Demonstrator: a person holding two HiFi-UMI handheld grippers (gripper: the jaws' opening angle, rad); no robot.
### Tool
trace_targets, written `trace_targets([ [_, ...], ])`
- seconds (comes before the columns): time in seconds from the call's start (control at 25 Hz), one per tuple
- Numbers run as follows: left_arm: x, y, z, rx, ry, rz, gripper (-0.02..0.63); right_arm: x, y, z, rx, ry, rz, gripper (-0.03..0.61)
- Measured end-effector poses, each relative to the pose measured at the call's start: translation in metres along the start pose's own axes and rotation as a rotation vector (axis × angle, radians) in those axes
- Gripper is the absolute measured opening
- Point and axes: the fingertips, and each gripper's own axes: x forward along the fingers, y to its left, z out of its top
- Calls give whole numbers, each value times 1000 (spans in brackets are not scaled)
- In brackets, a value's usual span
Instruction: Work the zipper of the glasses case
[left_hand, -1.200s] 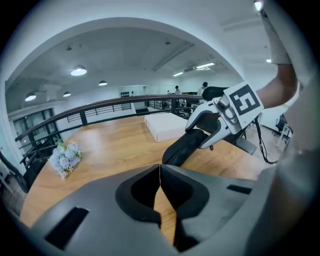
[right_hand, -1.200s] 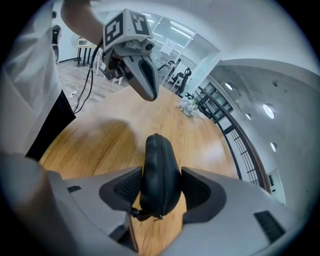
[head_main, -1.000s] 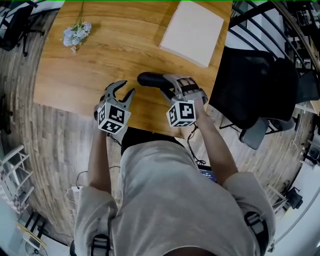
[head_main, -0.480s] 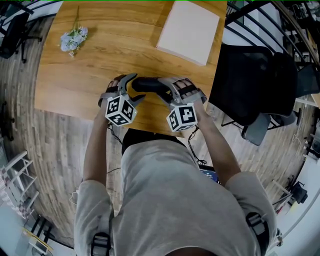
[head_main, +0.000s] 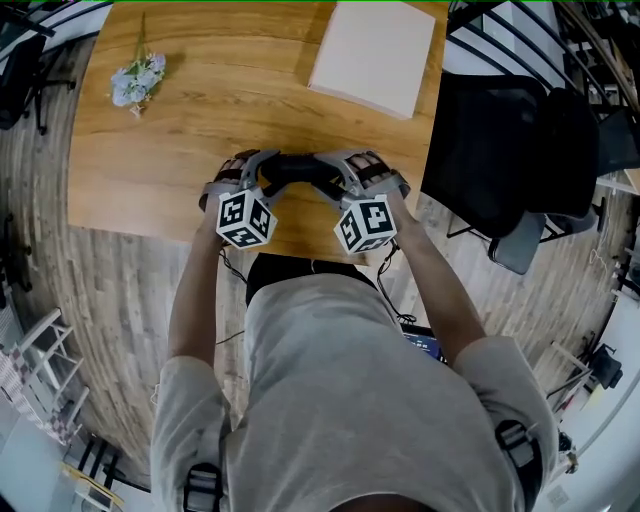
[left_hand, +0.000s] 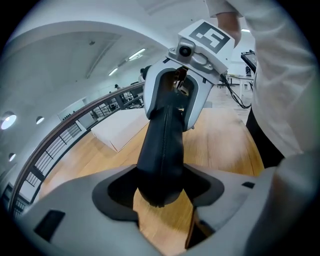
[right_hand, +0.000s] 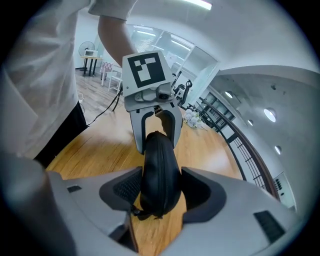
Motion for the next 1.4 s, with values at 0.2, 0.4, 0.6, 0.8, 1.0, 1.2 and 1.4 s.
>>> trace_targets([
  [0.2, 1, -5, -7, 6, 16, -25, 284, 11, 6, -5, 48, 11, 25, 261],
  [0.4, 0, -16, -19, 0, 48, -71, 282, 24, 20, -6, 101, 16, 66, 261],
  [0.6, -3, -21, -23, 16, 48, -85, 281, 29, 27, -5, 130, 20, 50, 261],
  [0.8, -6, -17, -22, 9, 19, -56, 279, 13, 16, 0, 274, -60, -14, 261],
  [1.0, -10, -10, -25, 0, 20, -34, 279, -21, -13, -12, 708, -227, -51, 259],
  [1.2, -10, -9, -18, 13, 7, -13, 279, -41, -16, -41, 1092, -391, 22, 46],
  [1.4, -16, -5, -6, 21, -18, -2, 281, -47, -12, -59, 1342, -541, 122, 31],
])
